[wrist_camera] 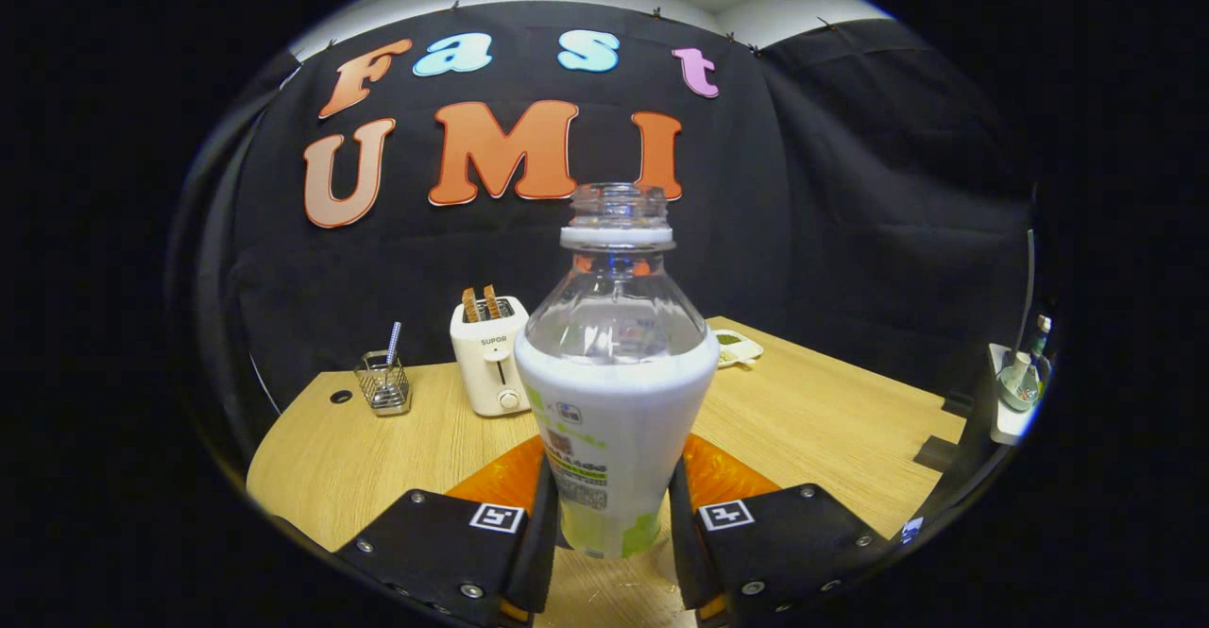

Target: Take the bottle from table, then pour the juice into the cup, finally place the bottle on the coaster

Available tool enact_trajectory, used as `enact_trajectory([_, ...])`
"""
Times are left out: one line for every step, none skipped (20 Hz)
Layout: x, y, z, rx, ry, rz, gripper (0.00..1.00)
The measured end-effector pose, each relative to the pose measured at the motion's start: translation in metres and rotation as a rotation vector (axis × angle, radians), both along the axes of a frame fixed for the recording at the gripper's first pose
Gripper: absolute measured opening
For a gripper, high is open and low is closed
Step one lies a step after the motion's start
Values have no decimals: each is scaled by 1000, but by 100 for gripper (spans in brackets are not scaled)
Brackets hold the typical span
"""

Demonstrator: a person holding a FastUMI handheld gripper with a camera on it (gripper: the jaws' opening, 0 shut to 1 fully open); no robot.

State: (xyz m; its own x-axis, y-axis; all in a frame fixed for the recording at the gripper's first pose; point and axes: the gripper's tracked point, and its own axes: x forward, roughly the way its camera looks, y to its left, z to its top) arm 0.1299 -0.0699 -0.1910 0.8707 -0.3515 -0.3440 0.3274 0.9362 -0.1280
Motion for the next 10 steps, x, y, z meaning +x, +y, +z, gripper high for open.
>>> enact_trajectory([5,2,-1,-14,-6,15,52])
enact_trajectory([12,2,-4,-28,-4,24,53])
enact_trajectory([19,5,-8,-38,5,36,56])
enact_trajectory([27,9,-14,-40,15,49,56])
enact_trajectory([32,12,-20,-33,26,61,56])
enact_trajectory([36,14,-26,-24,37,66,56])
enact_trajectory([39,15,-32,-20,50,67,56])
enact_trajectory([41,14,-39,-21,65,67,57])
enact_trajectory([43,15,-42,-20,66,70,59])
enact_trajectory([45,16,-49,-20,74,72,59])
